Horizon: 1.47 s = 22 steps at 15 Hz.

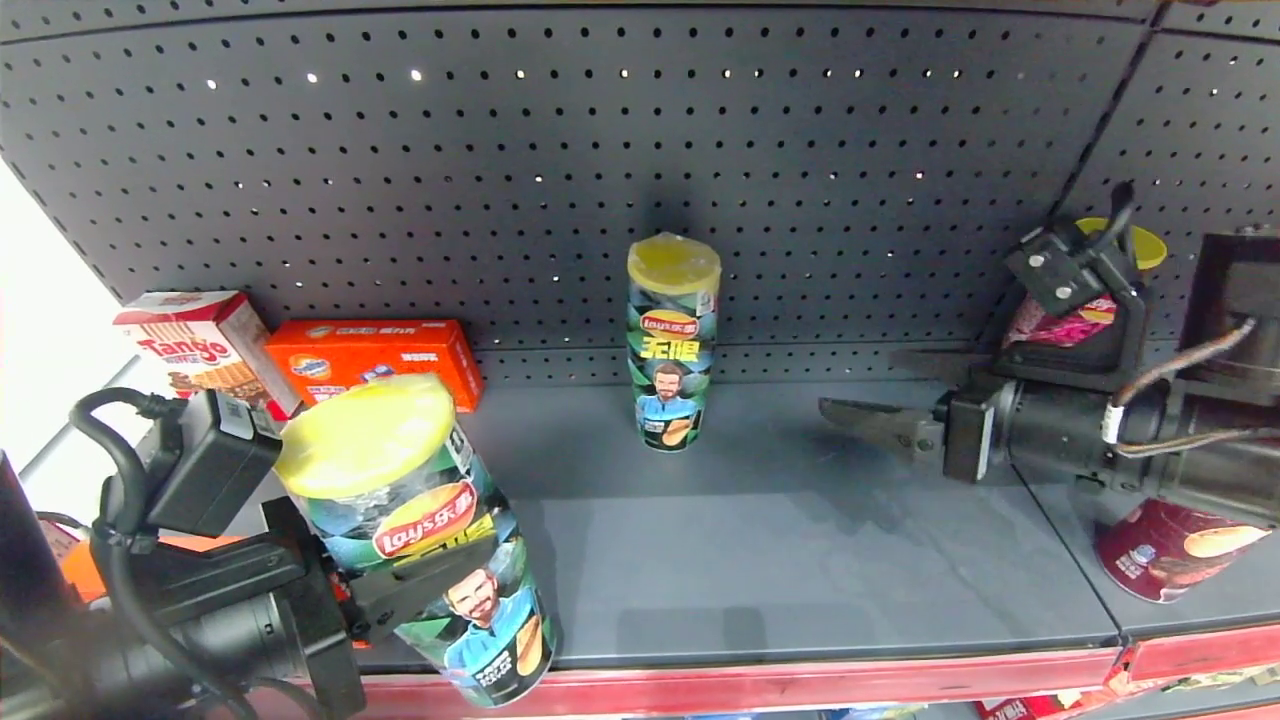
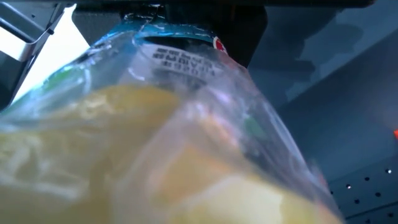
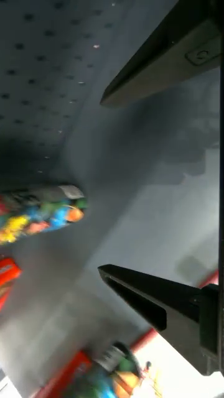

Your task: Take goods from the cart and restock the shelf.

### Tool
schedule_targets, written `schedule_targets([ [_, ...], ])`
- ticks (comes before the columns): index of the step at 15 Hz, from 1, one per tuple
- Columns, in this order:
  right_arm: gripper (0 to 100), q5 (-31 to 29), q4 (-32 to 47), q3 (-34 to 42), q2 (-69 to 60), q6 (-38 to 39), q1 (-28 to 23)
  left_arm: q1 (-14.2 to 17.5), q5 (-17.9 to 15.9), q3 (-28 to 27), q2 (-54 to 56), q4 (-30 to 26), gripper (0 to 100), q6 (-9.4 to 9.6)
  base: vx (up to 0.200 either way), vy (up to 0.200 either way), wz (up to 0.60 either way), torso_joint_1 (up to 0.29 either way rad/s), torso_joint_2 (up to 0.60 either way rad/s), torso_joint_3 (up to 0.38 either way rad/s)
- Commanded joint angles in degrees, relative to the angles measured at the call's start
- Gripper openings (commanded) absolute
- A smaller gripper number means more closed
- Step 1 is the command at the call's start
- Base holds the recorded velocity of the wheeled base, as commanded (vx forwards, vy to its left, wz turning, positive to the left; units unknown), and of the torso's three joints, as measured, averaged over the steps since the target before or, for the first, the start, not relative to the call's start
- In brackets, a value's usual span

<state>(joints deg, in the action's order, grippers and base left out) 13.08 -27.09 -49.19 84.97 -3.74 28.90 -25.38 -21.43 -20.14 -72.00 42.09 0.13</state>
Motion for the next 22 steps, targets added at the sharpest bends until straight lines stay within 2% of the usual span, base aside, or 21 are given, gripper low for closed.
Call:
schedule_targets([
  [1, 100, 2.56, -0.42, -6.01, 7.76, -1.00, -0.95, 0.33, -0.01, 0.19, -0.07, 0.01, 0, -0.05, 0.000, 0.000, 0.00, 0.000, 0.00, 0.000],
  [3, 100, 7.22, -0.51, -7.59, 10.04, -4.34, -1.75, 1.83, -0.10, 0.19, -0.07, 0.01, 0, 0.04, 0.000, 0.000, 0.00, 0.000, 0.00, 0.000],
  [4, 100, 14.52, -0.51, -9.17, 12.15, -8.56, -3.68, 2.00, -0.10, 0.10, 0.02, 0.01, 0, 0.04, 0.000, 0.000, 0.00, 0.000, 0.00, 0.000],
  [7, 100, 26.38, -4.11, -12.25, 17.25, -13.57, -6.84, 2.09, -0.10, -0.08, -0.16, 0.01, 0, 0.04, 0.000, 0.000, 0.00, 0.000, 0.00, 0.000],
  [8, 100, 32.01, -7.72, -13.92, 20.32, -14.63, -8.25, 2.27, -0.10, -0.60, -0.78, 0.09, 0, 0.04, 0.000, 0.000, 0.00, 0.000, 0.00, 0.000],
  [9, 100, 33.94, -9.21, -15.23, 22.17, -14.63, -8.60, 2.27, -0.10, -0.95, -1.13, 0.18, 0, 0.04, 0.000, 0.000, 0.00, 0.000, 0.00, 0.000],
  [12, 100, 36.23, -9.91, -21.12, 26.39, -14.63, -8.34, 2.27, -0.28, -3.06, -2.97, 0.27, 0, 0.04, 0.000, 0.000, 0.00, 0.000, 0.00, 0.000],
  [15, 100, 37.19, -9.74, -26.22, 30.26, -14.54, -7.28, 2.27, -0.28, -2.89, -3.24, 0.36, 0, 0.04, 0.000, 0.000, 0.00, 0.000, 0.00, 0.000],
  [22, 100, 37.19, -10.00, -30.70, 35.71, -10.76, -5.09, 2.35, -0.28, -2.62, -3.24, 0.36, 0, 0.04, 0.000, 0.000, 0.00, 0.000, 0.00, 0.000],
])
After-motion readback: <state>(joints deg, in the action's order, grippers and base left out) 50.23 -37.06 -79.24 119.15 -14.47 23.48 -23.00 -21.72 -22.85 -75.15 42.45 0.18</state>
